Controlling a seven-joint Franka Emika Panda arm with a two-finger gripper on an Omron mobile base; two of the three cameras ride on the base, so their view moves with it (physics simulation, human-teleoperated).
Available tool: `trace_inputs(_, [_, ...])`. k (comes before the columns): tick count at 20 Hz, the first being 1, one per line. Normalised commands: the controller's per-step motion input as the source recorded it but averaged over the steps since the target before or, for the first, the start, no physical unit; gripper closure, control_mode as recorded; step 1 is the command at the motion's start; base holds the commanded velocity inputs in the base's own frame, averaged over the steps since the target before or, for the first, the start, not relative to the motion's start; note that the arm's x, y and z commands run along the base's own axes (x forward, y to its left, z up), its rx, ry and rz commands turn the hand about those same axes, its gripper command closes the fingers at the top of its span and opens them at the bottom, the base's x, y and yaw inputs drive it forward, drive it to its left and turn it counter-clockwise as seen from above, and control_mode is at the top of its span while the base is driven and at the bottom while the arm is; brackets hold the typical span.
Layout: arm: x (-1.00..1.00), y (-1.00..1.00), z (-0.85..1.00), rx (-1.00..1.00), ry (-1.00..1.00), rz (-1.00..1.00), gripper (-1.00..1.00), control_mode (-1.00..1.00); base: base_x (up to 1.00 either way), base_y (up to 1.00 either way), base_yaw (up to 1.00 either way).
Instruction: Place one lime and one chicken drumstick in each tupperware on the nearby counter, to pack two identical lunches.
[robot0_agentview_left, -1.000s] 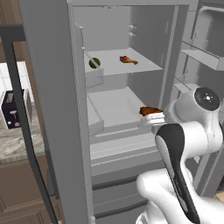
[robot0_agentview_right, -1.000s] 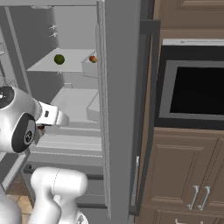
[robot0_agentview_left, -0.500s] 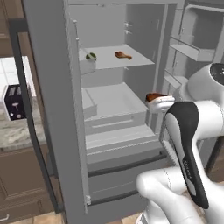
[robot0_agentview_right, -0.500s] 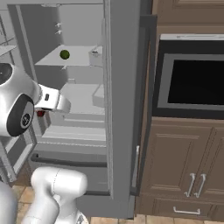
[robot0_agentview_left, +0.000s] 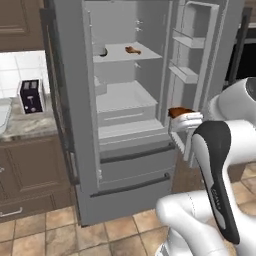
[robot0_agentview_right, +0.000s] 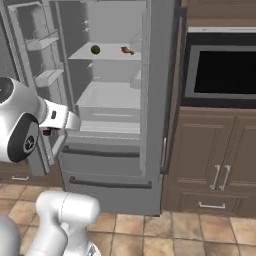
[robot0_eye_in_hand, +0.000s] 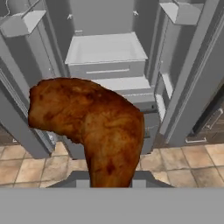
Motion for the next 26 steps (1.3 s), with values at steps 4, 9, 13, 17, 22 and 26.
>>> trace_inputs(4, [0.00,0.00,0.00,0.00,0.00,0.00,1.00,1.00,0.01,0.97,0.00])
trace_inputs(9, [0.00,0.00,0.00,0.00,0.00,0.00,1.00,1.00,0.04,1.00,0.00])
trace_inputs(13, [0.00,0.00,0.00,0.00,0.00,0.00,1.00,1.00,0.00,1.00,0.00])
trace_inputs(17, [0.00,0.00,0.00,0.00,0.00,0.00,1.00,1.00,0.01,1.00,0.00])
trace_inputs(22, [0.00,0.00,0.00,0.00,0.00,0.00,1.00,1.00,0.30,1.00,0.00])
trace_inputs(26, [0.00,0.00,0.00,0.00,0.00,0.00,1.00,1.00,0.90,0.68,0.00])
